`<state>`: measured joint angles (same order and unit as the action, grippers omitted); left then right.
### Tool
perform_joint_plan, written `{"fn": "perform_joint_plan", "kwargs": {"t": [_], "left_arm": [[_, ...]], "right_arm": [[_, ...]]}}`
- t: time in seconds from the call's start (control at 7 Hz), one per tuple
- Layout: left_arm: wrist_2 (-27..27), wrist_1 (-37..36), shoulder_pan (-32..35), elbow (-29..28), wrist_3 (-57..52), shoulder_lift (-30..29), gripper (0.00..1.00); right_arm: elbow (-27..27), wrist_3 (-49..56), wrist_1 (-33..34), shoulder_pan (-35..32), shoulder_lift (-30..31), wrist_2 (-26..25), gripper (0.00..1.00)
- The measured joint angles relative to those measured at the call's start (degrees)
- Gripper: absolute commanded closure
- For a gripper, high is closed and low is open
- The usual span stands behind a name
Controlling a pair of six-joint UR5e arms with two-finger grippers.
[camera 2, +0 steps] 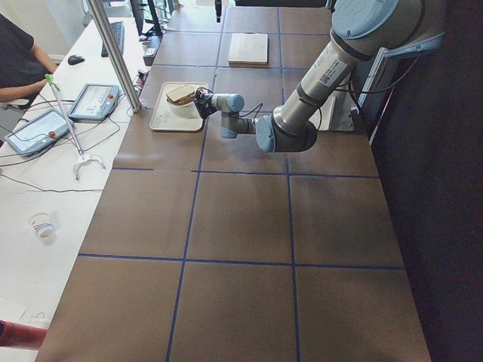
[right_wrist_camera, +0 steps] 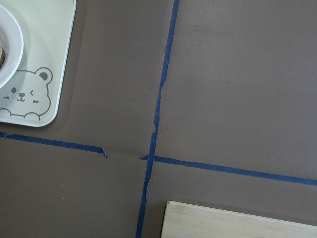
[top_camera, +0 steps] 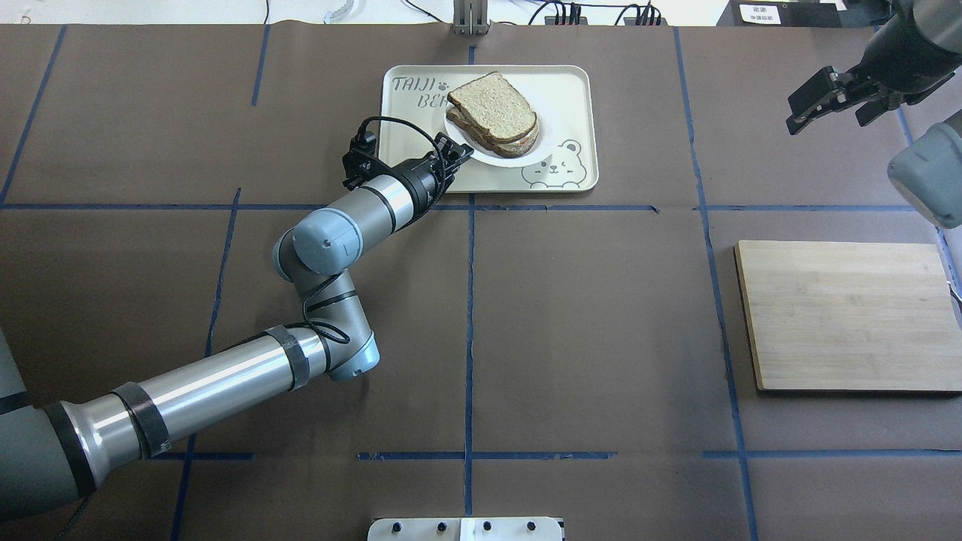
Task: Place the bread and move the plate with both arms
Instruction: 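Slide the plate with the left gripper onto the bear-printed tray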
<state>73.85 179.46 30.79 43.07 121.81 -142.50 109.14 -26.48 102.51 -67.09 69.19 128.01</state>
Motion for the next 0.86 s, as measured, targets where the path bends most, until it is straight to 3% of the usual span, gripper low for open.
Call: {"fn": "perform_joint_plan", "kwargs": {"t": [0.29,0.57,0.71,0.86], "left_arm": [[0.1,-3.2,0.1,-0.1,-0.1,-1.1,0.50],[1.7,-5.0,0.9,0.3,-0.5,-1.4,0.35],[4.0,-6.7,1.9,1.0,-0.9,-1.4,0.00],[7.2,-9.5,3.2,3.0,-2.1,-1.3,0.00]], "right_arm": [[-0.1,0.2,0.0,0.0,0.4,-0.1,0.00],[-0.2,0.4,0.0,0.0,0.6,-0.1,0.00],[-0.3,0.4,0.0,0.0,0.8,-0.1,0.00],[-0.4,0.5,0.0,0.0,0.8,-0.1,0.00]]}}
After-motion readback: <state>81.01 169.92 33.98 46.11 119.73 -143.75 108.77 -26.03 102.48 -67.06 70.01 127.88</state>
